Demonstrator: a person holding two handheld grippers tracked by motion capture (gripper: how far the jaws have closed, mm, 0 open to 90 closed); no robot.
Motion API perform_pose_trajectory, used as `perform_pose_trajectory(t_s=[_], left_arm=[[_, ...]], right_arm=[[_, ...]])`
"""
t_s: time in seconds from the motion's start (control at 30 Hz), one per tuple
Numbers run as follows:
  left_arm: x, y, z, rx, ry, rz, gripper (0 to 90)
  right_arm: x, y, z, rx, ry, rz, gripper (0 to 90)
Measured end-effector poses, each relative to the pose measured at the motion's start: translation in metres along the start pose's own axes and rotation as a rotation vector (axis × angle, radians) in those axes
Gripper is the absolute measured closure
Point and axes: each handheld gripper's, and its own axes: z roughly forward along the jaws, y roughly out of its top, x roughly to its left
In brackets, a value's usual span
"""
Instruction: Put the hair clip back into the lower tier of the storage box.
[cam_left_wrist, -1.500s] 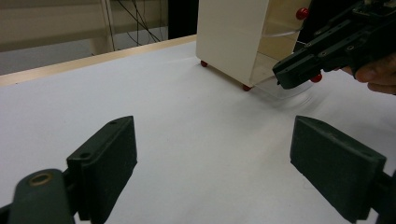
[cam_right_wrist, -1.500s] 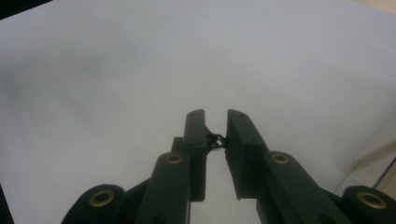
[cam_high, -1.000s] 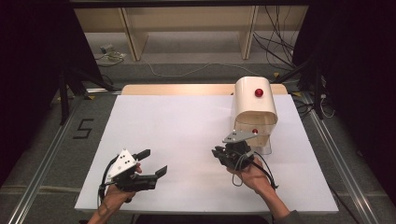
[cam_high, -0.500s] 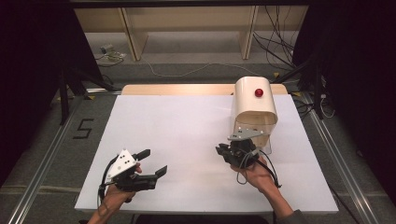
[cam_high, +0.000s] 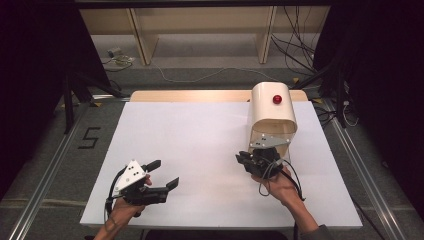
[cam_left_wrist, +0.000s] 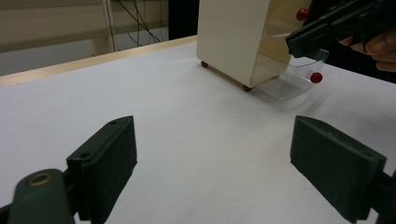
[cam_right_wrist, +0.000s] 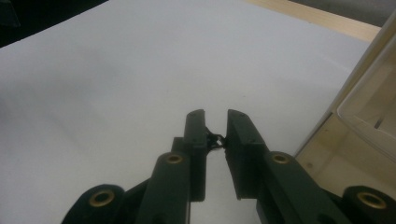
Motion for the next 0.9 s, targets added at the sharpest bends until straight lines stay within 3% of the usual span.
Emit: perform_pose_trajectory(t_s=[0.9], left_arm=[[0.0, 0.0, 0.0, 0.0, 0.001, 0.001, 14.4]], right_arm=[[-0.017, 0.001, -0.018, -0.037, -0.038, 0.036, 79.1]])
